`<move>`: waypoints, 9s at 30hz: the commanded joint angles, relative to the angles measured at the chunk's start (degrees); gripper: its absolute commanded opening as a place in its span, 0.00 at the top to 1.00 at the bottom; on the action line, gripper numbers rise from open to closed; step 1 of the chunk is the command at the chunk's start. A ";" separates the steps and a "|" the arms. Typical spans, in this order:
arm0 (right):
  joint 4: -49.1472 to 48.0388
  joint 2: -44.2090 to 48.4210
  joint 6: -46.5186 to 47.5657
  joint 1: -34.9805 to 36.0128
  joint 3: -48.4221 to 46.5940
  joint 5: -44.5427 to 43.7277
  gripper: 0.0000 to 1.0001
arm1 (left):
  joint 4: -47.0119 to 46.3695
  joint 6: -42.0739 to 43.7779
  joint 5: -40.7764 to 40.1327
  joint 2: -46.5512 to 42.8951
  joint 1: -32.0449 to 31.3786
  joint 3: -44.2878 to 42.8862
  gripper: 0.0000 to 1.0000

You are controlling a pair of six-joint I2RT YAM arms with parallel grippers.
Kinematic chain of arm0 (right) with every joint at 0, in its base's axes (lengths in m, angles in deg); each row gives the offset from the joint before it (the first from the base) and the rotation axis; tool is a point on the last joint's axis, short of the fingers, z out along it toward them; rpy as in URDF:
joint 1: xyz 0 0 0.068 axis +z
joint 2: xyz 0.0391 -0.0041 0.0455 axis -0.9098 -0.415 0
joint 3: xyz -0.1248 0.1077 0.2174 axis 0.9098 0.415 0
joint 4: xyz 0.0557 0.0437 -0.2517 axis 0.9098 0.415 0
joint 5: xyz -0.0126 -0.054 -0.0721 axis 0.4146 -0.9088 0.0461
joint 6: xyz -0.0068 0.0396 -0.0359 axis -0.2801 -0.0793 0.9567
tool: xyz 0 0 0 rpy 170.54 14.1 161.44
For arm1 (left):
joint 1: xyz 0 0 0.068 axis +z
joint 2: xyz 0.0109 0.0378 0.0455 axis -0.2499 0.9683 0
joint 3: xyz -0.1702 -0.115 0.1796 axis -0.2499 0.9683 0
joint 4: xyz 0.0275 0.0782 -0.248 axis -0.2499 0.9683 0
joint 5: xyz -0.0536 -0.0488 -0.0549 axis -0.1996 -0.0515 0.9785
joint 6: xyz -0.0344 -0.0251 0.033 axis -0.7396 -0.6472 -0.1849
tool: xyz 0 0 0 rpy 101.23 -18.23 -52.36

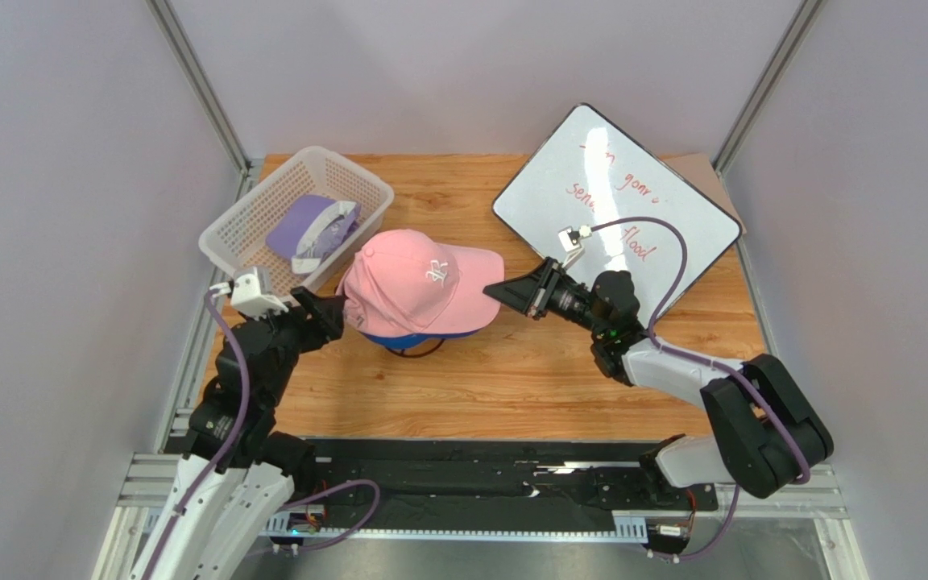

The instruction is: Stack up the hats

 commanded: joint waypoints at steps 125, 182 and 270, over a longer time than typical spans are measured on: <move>4.26 -13.96 7.53 -8.58 -10.25 3.85 0.87 | -27.37 9.68 14.49 47.37 9.31 -10.80 1.00; 43.97 3.96 24.22 -11.31 -18.86 -14.61 0.30 | -10.40 6.51 1.13 29.37 9.66 -11.24 0.00; 63.84 31.04 33.27 -0.59 -16.74 -18.40 0.31 | 4.53 20.93 -0.73 46.42 13.62 -52.45 1.00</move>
